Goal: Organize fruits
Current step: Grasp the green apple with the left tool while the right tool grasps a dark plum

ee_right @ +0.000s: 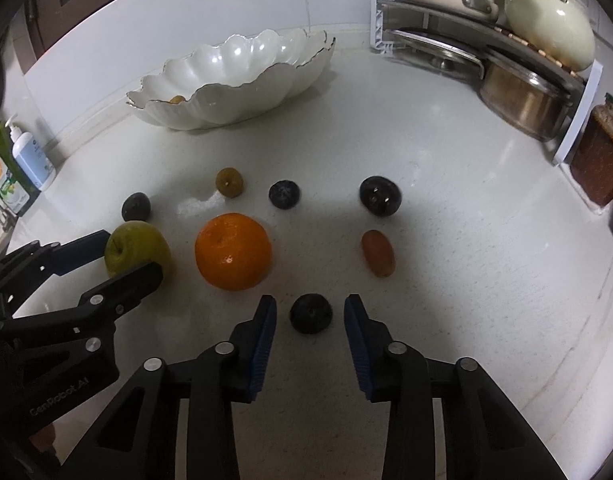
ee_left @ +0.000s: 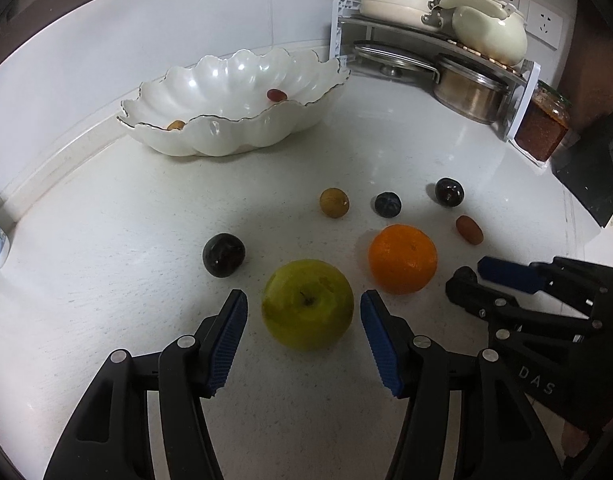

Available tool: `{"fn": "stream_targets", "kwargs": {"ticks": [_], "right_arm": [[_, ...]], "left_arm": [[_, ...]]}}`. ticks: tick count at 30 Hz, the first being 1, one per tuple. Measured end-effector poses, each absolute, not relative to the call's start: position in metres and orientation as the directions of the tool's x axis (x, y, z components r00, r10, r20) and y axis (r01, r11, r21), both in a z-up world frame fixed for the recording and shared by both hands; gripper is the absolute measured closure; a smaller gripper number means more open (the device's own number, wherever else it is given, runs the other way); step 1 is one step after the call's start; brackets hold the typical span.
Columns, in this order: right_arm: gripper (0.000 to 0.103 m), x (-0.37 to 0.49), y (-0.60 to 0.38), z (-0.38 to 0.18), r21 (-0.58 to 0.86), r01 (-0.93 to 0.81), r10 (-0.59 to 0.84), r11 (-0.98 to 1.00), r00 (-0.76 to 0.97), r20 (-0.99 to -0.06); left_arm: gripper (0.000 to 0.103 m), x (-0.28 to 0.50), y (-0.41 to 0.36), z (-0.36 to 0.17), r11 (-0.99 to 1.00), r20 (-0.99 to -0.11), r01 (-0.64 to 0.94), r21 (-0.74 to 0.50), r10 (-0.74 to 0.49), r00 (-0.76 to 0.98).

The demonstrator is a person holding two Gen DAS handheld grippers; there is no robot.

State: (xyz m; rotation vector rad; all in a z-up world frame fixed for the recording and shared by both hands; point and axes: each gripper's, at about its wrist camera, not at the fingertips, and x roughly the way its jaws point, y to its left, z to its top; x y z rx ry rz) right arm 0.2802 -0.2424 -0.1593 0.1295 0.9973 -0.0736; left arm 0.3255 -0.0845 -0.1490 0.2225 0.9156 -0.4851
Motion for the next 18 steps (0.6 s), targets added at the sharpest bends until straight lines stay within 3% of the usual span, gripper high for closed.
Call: {"fn": "stream_targets", "kwargs": {"ticks": [5, 18], "right_arm": [[0.078, 0.28, -0.242, -0.163, 0.072, 0.128, -0.008, 0.989, 0.538, -0.843], [0.079, 0.274, -0.242, -0.152, 0.08, 0.124, -0.003, 0.989, 0.559, -0.829]], "left_arm": [[0.052, 0.327, -0.086, -0.151, 0.871, -0.806, 0.491, -0.018, -0.304, 0.509], [0.055, 0.323, -0.084, -0.148, 0.872, -0.808, 0.487, -0.049, -0.322, 0.494]]}}
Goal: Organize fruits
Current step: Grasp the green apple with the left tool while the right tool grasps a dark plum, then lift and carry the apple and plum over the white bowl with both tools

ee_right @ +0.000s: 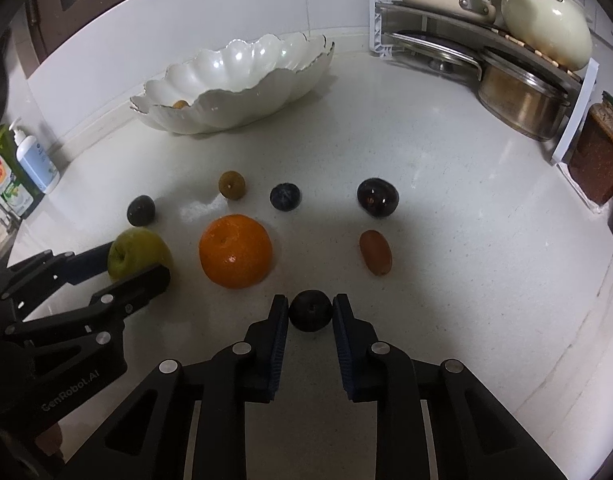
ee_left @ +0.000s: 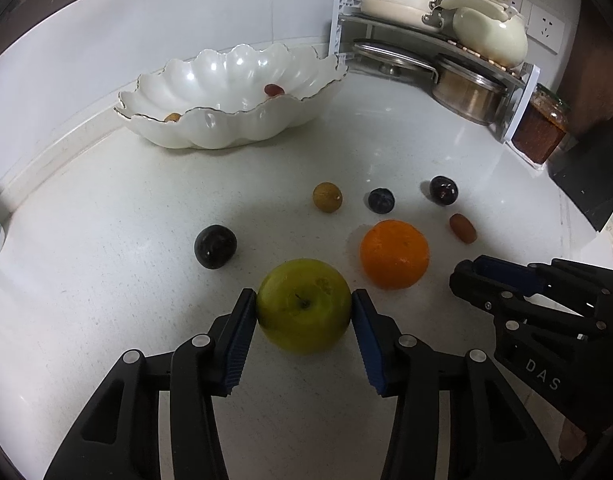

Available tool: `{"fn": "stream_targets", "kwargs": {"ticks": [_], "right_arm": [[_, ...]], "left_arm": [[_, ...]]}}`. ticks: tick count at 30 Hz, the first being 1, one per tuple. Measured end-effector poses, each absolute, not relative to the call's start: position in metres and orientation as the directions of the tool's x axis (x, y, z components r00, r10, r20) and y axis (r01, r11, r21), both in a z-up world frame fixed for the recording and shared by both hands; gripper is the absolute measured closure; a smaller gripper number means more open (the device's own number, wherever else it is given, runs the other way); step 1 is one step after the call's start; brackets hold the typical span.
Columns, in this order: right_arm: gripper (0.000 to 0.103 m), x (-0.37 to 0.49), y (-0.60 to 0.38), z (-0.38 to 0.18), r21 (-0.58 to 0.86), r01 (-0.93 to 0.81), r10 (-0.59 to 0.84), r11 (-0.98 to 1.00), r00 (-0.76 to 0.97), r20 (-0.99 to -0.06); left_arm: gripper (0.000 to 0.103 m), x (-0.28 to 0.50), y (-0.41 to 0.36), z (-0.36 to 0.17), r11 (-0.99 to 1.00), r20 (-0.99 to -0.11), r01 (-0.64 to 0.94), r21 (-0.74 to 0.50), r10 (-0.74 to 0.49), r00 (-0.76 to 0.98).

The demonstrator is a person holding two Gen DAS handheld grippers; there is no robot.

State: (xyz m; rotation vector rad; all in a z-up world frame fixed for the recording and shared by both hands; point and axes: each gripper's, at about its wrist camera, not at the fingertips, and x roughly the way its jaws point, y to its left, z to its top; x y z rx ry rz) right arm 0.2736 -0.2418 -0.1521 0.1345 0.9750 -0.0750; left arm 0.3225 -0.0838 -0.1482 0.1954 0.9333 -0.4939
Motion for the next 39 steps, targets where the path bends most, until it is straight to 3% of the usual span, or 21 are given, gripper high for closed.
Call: {"fn": "stream_targets", "kwargs": {"ticks": [39], "right_arm": [[0.079, 0.286, -0.216, -0.039, 0.044, 0.022, 0.011, 0.999, 0.77, -0.638]], "left_arm": [[0.055, 0.33, -0.047, -0.041, 0.922, -0.623, 0.384, -0.057, -0.333, 0.708]]}}
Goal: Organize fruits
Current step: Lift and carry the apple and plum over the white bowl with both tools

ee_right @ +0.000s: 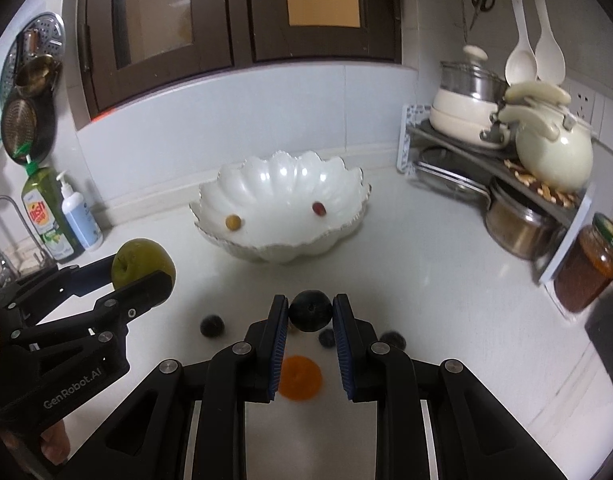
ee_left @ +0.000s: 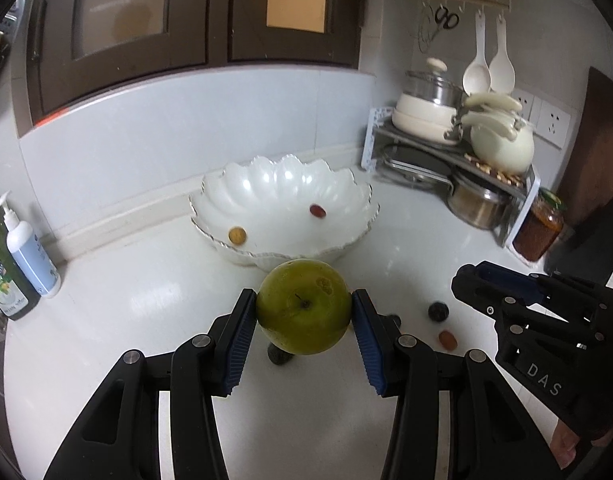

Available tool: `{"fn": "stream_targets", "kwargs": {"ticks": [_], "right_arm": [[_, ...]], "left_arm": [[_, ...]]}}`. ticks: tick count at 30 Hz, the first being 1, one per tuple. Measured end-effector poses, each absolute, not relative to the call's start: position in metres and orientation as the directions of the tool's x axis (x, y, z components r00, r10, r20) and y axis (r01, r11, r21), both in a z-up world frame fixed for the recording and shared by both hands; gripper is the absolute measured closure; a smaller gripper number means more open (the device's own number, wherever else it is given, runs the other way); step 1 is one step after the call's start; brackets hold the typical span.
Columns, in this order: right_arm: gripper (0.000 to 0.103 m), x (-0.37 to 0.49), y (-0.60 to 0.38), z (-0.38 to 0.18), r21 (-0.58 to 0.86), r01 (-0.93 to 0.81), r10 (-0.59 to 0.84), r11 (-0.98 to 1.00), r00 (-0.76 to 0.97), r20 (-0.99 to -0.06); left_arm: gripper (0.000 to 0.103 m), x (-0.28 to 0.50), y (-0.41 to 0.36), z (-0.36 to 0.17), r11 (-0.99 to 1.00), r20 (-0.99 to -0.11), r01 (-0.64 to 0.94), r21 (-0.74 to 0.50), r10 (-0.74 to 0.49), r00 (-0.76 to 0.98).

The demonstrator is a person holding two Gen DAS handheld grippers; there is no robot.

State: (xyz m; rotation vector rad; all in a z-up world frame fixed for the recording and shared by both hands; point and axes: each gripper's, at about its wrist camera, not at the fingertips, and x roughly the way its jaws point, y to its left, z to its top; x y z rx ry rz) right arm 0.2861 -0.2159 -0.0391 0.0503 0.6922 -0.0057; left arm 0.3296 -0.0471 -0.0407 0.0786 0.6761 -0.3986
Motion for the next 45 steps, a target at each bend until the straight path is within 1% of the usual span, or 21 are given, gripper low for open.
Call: {"fn": "stream_targets", "kwargs": {"ticks": [12, 21, 29, 38, 45], "right_arm": [[0.079, 0.307, -0.209, -0.02, 0.052, 0.006, 0.026, 0.999, 0.8, -0.599], [0.079, 0.331, -0.207, -0.006, 0.052, -0.005, 0.034, 0.999, 0.819, -0.572], [0.079, 0.357, -0.205, -0.002, 0.029, -0.02, 0.033, 0.999, 0.814, -0.58], [0.079, 0.386, -0.207, -0.005, 0.041, -0.043, 0.059, 0.998, 0.794, -0.604], [0.079, 0.417, -0.213, -0.013, 0.032, -0.04, 0.051, 0.999, 0.772, -0.633]], "left_arm": [[0.055, 0.344, -0.037, -0.016, 0.934, -0.568, 0.354, -0.039, -0.313, 0.762], [0.055, 0.367, -0.031, -0.002, 0.946, -0.545, 0.32, -0.055, -0.297, 0.784], [0.055, 0.387, -0.034, 0.004, 0.953, -0.537, 0.302, -0.033, -0.272, 0.799], [0.055, 0.415, -0.045, 0.001, 0.953, -0.557, 0.301, -0.022, -0.262, 0.788], [0.055, 0.439, -0.051, -0.008, 0.954, -0.59, 0.299, -0.018, -0.252, 0.767]]}}
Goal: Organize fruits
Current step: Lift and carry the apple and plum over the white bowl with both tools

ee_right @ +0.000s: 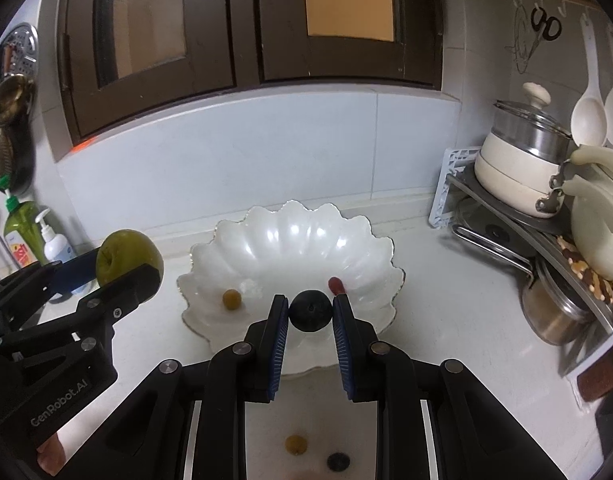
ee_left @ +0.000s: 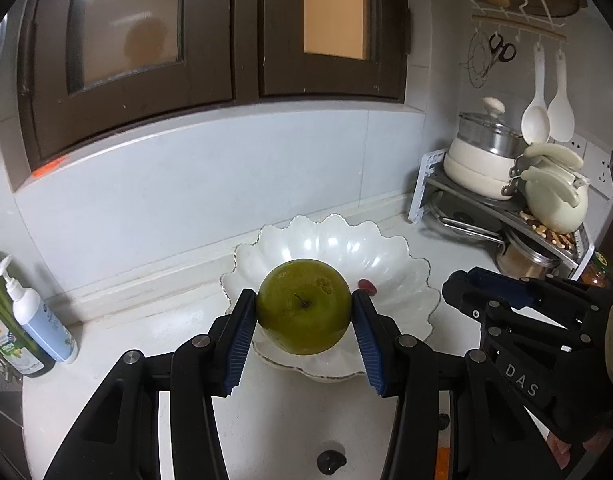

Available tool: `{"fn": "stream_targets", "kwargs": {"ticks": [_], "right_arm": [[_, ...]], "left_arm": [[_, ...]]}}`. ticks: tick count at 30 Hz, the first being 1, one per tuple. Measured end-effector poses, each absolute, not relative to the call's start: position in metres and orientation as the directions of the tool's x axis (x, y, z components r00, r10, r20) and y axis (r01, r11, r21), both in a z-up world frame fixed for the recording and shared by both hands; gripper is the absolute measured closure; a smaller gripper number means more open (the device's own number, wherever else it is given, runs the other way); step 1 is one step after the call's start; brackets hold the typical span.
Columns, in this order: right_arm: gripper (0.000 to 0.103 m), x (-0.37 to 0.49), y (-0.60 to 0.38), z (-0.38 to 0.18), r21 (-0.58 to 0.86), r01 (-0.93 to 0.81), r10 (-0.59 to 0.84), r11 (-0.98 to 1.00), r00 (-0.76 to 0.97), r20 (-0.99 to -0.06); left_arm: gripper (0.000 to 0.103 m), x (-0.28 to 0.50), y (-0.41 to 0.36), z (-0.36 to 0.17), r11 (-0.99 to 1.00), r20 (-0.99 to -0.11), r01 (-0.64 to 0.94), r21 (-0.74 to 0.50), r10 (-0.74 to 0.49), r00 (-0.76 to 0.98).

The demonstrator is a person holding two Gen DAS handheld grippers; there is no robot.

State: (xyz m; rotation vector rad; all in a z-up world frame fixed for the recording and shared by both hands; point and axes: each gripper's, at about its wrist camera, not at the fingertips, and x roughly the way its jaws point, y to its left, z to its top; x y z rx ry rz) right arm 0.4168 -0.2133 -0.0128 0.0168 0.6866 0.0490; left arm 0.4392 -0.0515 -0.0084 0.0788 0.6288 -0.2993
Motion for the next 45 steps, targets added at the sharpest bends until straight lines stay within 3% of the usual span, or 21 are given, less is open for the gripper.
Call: {"fn": "stream_targets", "kwargs": {"ticks": [16, 45], "right_arm": [[0.079, 0.478, -0.229, -0.038, 0.053, -0.03, 0.059, 0.998, 0.684, -0.727], [0.079, 0.546, -0.232, -0.102, 0.009, -0.06, 0.038, 0.998, 0.498, -0.867]], "left_arm": [[0.055, 0.5, -0.065, -0.041, 0.947, -0.712, 0.314, -0.065, -0.264, 0.65], [0.055, 0.56, -0.087, -0.106, 0.955, -0.863, 0.297, -0.018, -0.165, 0.477]]}}
